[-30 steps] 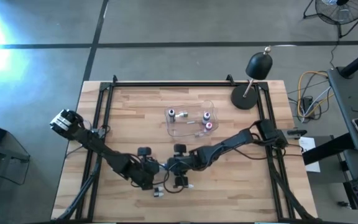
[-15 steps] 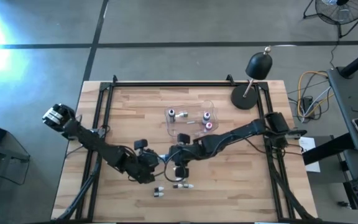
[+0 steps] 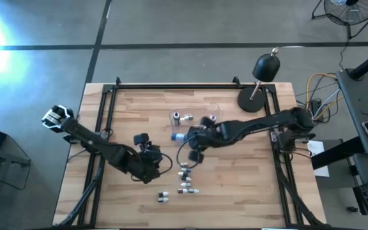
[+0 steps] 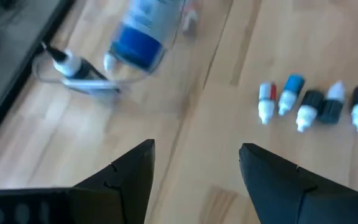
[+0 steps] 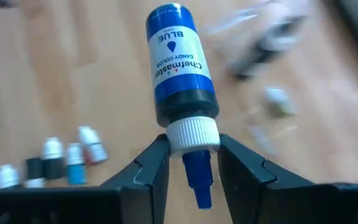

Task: Pick & Place food coloring
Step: Put the large blue food coloring bottle into the transparent bin

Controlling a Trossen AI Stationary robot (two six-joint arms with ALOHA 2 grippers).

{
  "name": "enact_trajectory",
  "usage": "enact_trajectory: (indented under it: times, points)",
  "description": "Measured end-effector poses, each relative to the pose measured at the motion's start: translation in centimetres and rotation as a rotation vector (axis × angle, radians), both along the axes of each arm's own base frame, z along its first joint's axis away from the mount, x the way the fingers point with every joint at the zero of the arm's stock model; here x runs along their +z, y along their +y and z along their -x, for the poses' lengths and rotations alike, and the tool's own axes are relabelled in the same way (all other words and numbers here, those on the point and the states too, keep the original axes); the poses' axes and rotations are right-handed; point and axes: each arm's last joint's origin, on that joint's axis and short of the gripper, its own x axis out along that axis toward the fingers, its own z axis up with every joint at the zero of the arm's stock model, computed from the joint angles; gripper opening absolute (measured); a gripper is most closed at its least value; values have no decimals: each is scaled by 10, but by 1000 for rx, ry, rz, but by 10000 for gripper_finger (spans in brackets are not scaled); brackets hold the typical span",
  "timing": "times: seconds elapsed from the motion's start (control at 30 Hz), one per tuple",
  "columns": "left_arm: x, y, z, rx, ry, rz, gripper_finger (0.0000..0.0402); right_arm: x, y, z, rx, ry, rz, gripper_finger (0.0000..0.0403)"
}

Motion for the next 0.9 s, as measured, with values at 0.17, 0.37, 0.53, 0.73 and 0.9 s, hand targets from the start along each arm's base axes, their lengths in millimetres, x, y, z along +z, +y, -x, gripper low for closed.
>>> enact_trajectory:
  times: [0.17, 0.37, 0.53, 0.73, 0.9]
  points:
    - [11, 4, -2, 25, -46, -28, 209, 24, -23, 32, -106, 91, 117, 107]
    - [12, 9, -2, 77, -61, 0, 209, 31, -29, 64, -89, 297, 43, 114]
    - [9, 9, -1, 113, -53, 51, 209, 36, -14, 85, -98, 401, -230, 112]
    - [8, 11, 1, 139, -49, 65, 209, 31, 6, 113, -207, 682, -479, 111]
    - [5, 13, 0, 149, -45, 63, 209, 0, 11, 122, -305, 835, -613, 110]
